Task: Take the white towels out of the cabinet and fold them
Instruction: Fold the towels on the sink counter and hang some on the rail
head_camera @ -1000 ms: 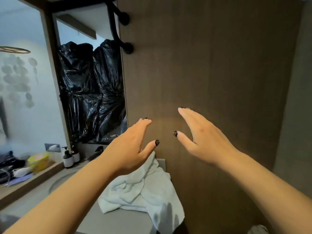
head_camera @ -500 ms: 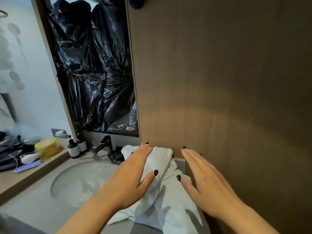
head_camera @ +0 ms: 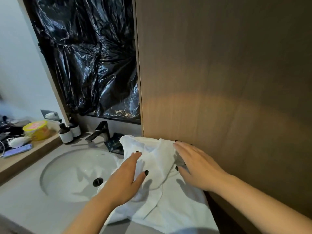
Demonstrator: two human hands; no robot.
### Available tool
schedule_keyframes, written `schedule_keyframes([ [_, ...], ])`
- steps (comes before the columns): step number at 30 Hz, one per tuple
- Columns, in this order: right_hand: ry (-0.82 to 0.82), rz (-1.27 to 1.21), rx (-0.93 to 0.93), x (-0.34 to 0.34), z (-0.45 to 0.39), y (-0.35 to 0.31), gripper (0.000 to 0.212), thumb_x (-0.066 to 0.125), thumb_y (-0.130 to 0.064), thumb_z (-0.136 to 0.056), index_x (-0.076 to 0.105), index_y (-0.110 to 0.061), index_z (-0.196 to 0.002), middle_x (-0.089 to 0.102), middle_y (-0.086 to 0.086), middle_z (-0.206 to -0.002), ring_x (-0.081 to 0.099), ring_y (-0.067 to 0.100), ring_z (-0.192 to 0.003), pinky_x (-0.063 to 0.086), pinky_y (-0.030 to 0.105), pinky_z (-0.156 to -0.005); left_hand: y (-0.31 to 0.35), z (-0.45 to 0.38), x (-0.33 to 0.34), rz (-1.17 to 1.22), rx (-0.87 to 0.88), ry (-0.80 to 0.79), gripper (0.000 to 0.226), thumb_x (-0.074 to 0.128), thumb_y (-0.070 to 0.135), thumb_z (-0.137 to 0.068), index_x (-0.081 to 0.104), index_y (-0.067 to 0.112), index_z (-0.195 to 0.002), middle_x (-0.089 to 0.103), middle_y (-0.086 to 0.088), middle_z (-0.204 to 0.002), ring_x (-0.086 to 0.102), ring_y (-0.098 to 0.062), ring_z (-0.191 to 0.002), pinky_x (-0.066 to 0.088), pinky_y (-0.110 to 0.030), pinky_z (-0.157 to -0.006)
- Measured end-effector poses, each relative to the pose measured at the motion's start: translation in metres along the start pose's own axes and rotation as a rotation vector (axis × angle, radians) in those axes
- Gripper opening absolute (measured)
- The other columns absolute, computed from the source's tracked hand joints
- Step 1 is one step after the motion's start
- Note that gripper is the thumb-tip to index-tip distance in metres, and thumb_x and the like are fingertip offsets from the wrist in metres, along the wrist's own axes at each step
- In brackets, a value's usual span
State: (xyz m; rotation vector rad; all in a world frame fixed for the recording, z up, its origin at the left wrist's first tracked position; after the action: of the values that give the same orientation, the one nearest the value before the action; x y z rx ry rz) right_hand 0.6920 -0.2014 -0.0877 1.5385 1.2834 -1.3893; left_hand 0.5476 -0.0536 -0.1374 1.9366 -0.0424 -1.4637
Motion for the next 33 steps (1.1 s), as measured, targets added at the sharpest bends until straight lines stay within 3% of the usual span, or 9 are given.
schedule_keyframes([
  [10,-0.144,0.233,-0.097,0.056,-0.055,-0.017,0.060,0.050,-0.018,-0.089,0.035,-0.006,-0.145,0.031,0.011,-0.154,0.030,0.031,-0.142,0.026,0.040,-0.115,-0.064,-0.044,0.062,0.246,-0.136,-0.076,0.075,0.048,0.048,-0.099,0.011,0.020,-0.158,0.018,0.005,-0.164,0.023,-0.014,-0.148,0.020,-0.028,-0.120],
  [14,-0.152,0.264,-0.080,0.081,-0.084,-0.016,0.070,0.042,-0.024,-0.093,0.014,-0.014,-0.156,0.005,0.008,-0.165,-0.007,0.028,-0.152,-0.018,0.038,-0.116,-0.078,-0.057,0.066,0.157,-0.084,0.011,0.083,0.052,0.053,-0.094,0.010,0.020,-0.158,0.024,0.006,-0.160,0.029,-0.013,-0.143,0.020,-0.023,-0.114],
  [16,-0.195,0.285,-0.040,0.092,-0.093,-0.012,0.077,0.040,-0.037,-0.090,0.006,-0.020,-0.157,0.003,0.004,-0.165,-0.011,0.024,-0.151,-0.023,0.037,-0.115,-0.084,-0.059,0.063,0.073,-0.049,0.051,0.085,0.058,0.060,-0.088,0.024,0.020,-0.154,0.039,0.005,-0.149,0.037,-0.014,-0.136,0.026,-0.026,-0.110],
  [19,-0.219,0.307,0.026,0.097,-0.097,-0.015,0.081,0.059,-0.037,-0.078,0.028,-0.021,-0.151,0.036,0.007,-0.149,0.027,0.030,-0.141,0.016,0.049,-0.117,-0.093,-0.059,0.059,0.131,0.031,0.077,0.076,0.079,0.052,-0.075,0.054,0.016,-0.137,0.060,0.000,-0.129,0.056,-0.022,-0.121,0.040,-0.033,-0.101],
  [21,-0.123,0.400,0.044,0.088,-0.098,-0.023,0.067,0.074,-0.026,-0.063,0.052,-0.021,-0.126,0.055,0.005,-0.114,0.054,0.028,-0.105,0.041,0.043,-0.088,-0.098,-0.057,0.058,0.200,0.019,0.033,0.075,0.081,0.051,-0.073,0.051,0.023,-0.137,0.064,0.005,-0.128,0.061,-0.019,-0.116,0.042,-0.027,-0.098],
  [24,0.069,0.442,0.079,0.071,-0.088,-0.035,0.052,0.080,-0.011,-0.049,0.059,-0.018,-0.096,0.056,0.001,-0.086,0.055,0.023,-0.071,0.042,0.034,-0.061,-0.098,-0.053,0.054,0.247,0.046,-0.024,0.079,0.076,0.054,-0.076,0.038,0.034,-0.142,0.067,0.012,-0.118,0.064,-0.013,-0.107,0.043,-0.016,-0.084],
  [28,0.144,0.392,0.215,0.064,-0.058,-0.049,0.058,0.081,-0.003,-0.037,0.066,-0.014,-0.093,0.058,0.000,-0.077,0.052,0.020,-0.057,0.038,0.027,-0.048,-0.092,-0.045,0.040,0.378,0.150,-0.063,0.071,0.063,0.044,-0.092,0.031,0.019,-0.150,0.049,0.009,-0.053,0.059,-0.016,-0.059,0.049,-0.024,-0.065],
  [31,0.042,0.279,0.385,0.077,-0.034,-0.058,0.059,0.082,-0.017,-0.051,0.063,-0.016,-0.107,0.061,-0.002,-0.085,0.059,0.019,-0.065,0.044,0.027,-0.049,-0.102,-0.049,0.036,0.470,0.085,-0.112,0.073,0.059,0.032,-0.097,0.017,0.018,-0.156,0.055,0.010,-0.053,0.058,-0.010,-0.058,0.044,-0.018,-0.057],
  [33,-0.030,0.236,0.449,0.083,-0.021,-0.067,0.052,0.076,-0.033,-0.070,0.057,-0.021,-0.117,0.060,-0.004,-0.095,0.059,0.017,-0.073,0.040,0.025,-0.055,-0.101,-0.052,0.030,0.453,0.110,-0.097,0.067,0.062,0.026,-0.094,0.028,0.017,-0.151,0.060,0.014,-0.067,0.060,-0.005,-0.076,0.042,-0.014,-0.065],
])
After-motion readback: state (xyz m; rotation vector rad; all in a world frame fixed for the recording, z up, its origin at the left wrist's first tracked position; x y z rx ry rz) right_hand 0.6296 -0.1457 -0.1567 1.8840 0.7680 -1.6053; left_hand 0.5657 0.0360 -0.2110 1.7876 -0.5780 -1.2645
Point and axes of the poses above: each hand's wrist, its own z-axis away from the middle knuckle, its own x-axis out of the palm, y = z × x, the point moved 8 cm from there along -z, towards the middle knuckle
